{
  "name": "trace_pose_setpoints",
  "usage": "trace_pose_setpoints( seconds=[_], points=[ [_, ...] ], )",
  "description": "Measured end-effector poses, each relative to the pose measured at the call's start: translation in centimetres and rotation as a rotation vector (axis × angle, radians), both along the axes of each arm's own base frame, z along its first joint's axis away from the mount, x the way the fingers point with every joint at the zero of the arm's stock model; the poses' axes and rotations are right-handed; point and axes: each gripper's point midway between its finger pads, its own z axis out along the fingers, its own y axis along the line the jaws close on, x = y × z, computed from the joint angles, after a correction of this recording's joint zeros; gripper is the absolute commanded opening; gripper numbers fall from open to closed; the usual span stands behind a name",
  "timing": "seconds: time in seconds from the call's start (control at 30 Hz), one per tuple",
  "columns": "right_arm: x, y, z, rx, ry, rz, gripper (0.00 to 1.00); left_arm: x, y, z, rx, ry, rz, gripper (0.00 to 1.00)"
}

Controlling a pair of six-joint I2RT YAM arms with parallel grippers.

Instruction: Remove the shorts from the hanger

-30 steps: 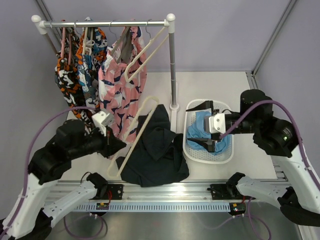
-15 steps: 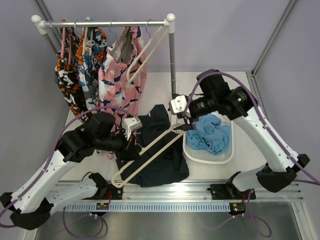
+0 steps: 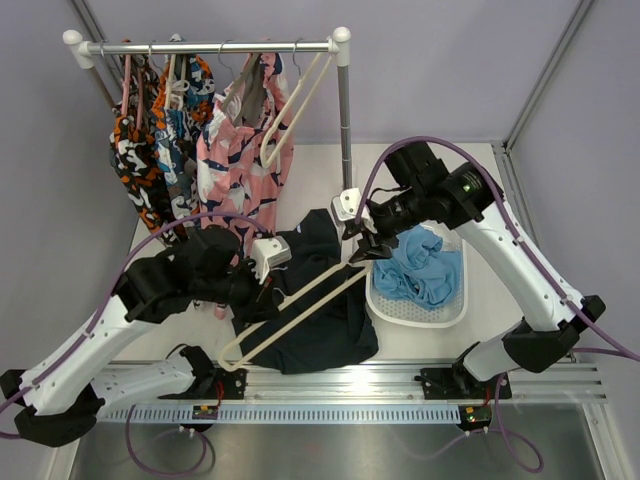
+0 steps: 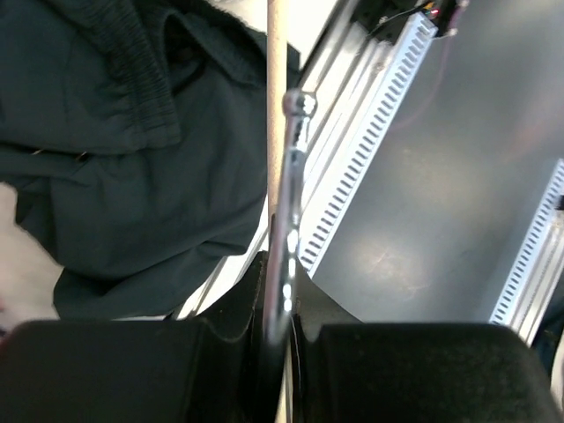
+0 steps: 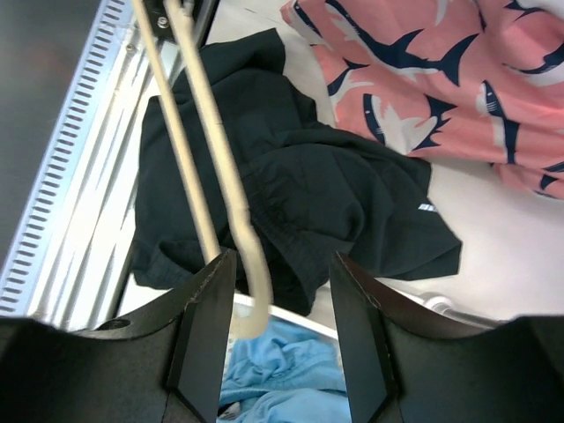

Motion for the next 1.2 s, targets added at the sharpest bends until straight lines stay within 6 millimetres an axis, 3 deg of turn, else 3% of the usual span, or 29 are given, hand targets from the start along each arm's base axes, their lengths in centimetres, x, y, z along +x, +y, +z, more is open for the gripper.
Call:
trace_pose_setpoints(
  seconds=[0.2, 0.5, 0.6, 0.87, 1.07, 1.2],
  points=[
    [-0.7, 0.0, 1.3, 0.028, 0.011, 0.008, 0.6, 0.9, 0.7, -0.7, 0.068, -0.025, 0.041, 0.0],
    [-0.3, 0.3, -1.6, -0.035, 0.086, 0.006, 0.58, 0.8, 1.0, 0.5, 0.047, -0.061, 0.04, 0.0],
    [-0.1, 0.5, -2.1, -0.046, 0.1, 0.005, 0.51, 0.7, 1.2, 0.6, 0.042, -0.065, 0.04, 0.0],
    [-0.1, 0.8, -2.6, -0.055, 0.123, 0.012, 0.04, 0.6, 1.5, 0.8, 0.036, -0.08, 0.043, 0.0],
    [-1.6, 0.8, -3.3, -0.058, 0.189, 0.039, 0.0, 0.2, 2.5, 1.8, -0.002, -0.134, 0.057, 0.0],
    [-2.9, 0.7, -3.9, -0.042, 0.239, 0.061, 0.0, -0.3, 3.0, 3.7, -0.1, -0.199, 0.068, 0.0]
  ],
)
